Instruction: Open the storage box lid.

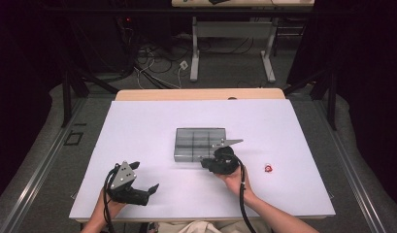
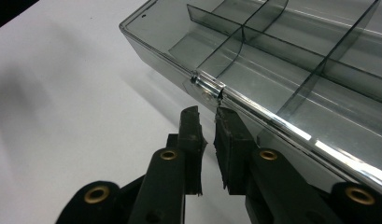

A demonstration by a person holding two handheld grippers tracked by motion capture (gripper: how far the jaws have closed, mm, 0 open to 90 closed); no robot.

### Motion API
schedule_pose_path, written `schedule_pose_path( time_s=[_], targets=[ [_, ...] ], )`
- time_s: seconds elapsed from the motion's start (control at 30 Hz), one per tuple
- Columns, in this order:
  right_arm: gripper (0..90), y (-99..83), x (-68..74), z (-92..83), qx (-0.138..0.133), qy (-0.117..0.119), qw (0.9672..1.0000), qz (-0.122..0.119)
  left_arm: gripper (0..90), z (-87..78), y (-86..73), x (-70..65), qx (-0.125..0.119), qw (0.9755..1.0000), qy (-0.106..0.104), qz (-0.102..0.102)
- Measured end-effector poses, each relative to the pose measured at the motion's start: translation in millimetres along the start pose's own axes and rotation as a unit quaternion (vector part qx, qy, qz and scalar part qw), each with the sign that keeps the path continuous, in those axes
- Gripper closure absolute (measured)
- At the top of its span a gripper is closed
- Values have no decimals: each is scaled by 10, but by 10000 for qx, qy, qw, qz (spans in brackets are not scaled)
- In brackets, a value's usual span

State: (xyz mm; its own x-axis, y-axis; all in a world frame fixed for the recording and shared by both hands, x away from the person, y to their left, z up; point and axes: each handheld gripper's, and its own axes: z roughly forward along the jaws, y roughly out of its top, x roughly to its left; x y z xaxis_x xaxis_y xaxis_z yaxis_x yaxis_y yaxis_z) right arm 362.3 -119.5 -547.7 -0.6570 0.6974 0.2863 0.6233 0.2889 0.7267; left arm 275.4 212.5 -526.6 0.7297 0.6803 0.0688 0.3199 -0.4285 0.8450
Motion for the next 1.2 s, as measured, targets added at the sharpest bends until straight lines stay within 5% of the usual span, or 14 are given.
schedule_pose_path(
  time_s=[0.17, 1.2],
  targets=[
    [832, -6, 4, 2, 156, -74, 9998, -117, 0, -8, 5, -3, 14, 10000, -39, 31],
    [856, -26, -5, 12, -55, -61, 9998, -168, 0, 3, -2, -1, 21, 10000, -44, 36]
  ],
)
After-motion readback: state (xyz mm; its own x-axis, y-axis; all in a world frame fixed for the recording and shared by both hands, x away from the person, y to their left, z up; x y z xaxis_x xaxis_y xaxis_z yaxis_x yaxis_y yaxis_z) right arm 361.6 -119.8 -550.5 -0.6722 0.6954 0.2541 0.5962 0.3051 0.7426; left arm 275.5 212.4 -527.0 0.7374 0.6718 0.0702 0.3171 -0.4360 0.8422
